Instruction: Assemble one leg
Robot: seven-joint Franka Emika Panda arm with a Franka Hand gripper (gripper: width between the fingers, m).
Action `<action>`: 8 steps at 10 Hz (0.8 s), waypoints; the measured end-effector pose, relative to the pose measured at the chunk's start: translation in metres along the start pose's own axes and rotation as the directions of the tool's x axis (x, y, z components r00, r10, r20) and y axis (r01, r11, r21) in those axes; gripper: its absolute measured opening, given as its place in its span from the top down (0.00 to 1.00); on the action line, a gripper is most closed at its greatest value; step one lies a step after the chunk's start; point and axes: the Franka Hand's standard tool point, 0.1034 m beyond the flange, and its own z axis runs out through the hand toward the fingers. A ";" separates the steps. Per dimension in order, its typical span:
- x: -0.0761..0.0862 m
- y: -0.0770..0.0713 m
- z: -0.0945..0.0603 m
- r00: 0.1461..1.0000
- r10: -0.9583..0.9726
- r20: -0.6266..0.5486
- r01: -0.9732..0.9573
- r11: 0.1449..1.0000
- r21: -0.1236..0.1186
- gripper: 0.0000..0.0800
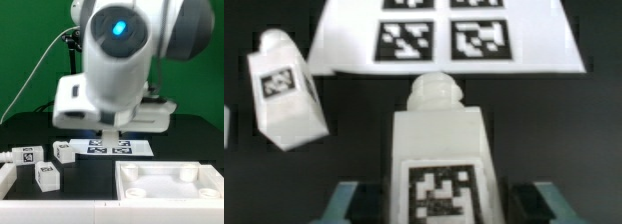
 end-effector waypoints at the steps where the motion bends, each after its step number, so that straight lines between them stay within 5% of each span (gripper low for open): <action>1: -0.009 -0.016 -0.011 0.996 -0.013 -0.084 0.012 1.000 -0.010 0.65; 2: -0.016 -0.031 -0.017 0.993 -0.017 -0.119 0.014 1.000 -0.020 0.65; 6: 0.001 -0.033 -0.028 0.919 -0.027 -0.394 0.021 1.000 -0.021 0.64; 8: 0.015 -0.060 -0.064 0.840 -0.048 -0.541 0.045 0.999 -0.018 0.64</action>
Offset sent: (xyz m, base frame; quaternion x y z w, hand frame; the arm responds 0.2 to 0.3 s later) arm 0.0000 0.0000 0.0000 0.0000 0.1938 0.0000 0.9810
